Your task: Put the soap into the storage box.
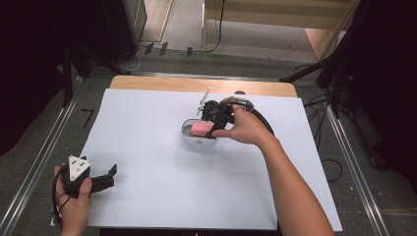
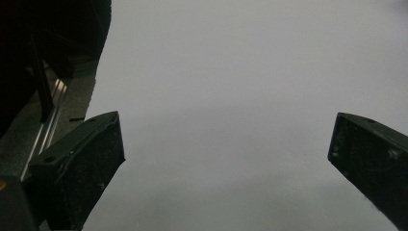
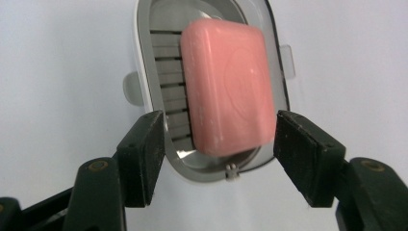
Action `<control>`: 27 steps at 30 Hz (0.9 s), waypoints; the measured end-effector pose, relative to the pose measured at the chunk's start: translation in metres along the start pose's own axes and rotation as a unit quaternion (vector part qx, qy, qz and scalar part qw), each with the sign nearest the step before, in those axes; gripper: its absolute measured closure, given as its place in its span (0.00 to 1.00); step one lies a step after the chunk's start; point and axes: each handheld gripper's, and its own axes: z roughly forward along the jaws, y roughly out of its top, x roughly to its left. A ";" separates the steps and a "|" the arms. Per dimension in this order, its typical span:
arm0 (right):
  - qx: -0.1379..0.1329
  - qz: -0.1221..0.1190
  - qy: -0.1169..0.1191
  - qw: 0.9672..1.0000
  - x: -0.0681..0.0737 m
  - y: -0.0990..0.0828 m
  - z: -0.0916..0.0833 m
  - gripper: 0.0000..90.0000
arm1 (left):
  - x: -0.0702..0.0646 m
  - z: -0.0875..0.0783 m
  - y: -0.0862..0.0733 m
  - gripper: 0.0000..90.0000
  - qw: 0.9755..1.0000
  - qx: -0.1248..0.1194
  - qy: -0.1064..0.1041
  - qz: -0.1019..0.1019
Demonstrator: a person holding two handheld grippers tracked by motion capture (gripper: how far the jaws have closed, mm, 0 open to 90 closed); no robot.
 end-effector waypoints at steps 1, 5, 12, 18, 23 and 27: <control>0.001 0.008 -0.001 1.000 0.000 -0.002 -0.002 0.39 | 0.000 0.000 0.000 0.00 1.000 0.000 0.000 0.000; -0.014 0.034 -0.004 0.999 -0.004 -0.016 -0.009 0.38 | 0.000 0.000 0.000 0.00 1.000 0.000 0.000 0.001; -0.013 0.076 -0.011 0.997 -0.005 -0.034 -0.015 0.33 | 0.000 0.000 0.000 0.00 1.000 0.000 0.000 0.003; -0.006 0.129 -0.012 0.992 -0.006 -0.050 -0.020 0.23 | -0.001 0.000 0.000 0.00 1.000 0.000 0.001 0.003; -0.008 0.162 -0.018 0.987 -0.005 -0.064 -0.023 0.13 | -0.001 0.000 0.000 0.00 1.000 0.000 0.002 0.003; -0.007 0.182 -0.028 0.983 -0.005 -0.072 -0.023 0.05 | -0.001 0.000 0.000 0.00 1.000 0.001 0.002 0.004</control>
